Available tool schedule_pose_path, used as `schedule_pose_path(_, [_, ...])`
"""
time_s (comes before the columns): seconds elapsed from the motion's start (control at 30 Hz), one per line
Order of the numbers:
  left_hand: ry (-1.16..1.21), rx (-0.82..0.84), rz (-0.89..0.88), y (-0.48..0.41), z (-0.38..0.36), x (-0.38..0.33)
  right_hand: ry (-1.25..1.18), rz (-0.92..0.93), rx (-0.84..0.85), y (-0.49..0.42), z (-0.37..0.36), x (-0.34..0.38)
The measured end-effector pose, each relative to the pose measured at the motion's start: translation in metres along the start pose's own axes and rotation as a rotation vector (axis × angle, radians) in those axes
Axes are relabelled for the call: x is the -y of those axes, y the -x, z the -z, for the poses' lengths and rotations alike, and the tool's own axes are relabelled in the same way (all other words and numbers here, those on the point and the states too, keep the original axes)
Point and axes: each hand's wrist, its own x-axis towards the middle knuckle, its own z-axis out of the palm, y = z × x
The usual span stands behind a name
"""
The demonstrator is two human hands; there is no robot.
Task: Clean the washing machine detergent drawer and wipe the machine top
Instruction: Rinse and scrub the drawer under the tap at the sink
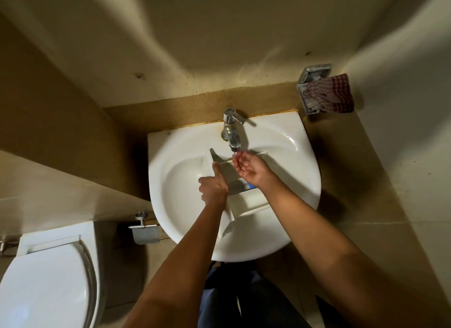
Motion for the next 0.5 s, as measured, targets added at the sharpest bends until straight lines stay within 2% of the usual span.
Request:
schedule_pose_path(0.07, [-0.001, 0.005, -0.002, 0.0, 0.0, 0.0, -0.109, -0.046, 0.028, -0.003, -0.006, 0.005])
schedule_pose_path(0.27, [-0.02, 0.001, -0.005, 0.0, 0.0, -0.001, -0.084, -0.159, 0.12, -0.007, -0.018, 0.013])
schedule_pose_path(0.4, [-0.015, 0.001, -0.014, 0.0, -0.001, 0.001, -0.078, -0.169, 0.097, -0.007, -0.012, 0.015])
schedule_pose_path(0.47, [-0.015, 0.003, -0.015, -0.001, 0.0, 0.001, -0.01, -0.146, 0.105, -0.004, -0.008, 0.013])
schedule_pose_path(0.5, [-0.017, 0.002, -0.012, -0.001, 0.0, 0.0, 0.102, -0.108, 0.134, -0.003, -0.006, 0.009])
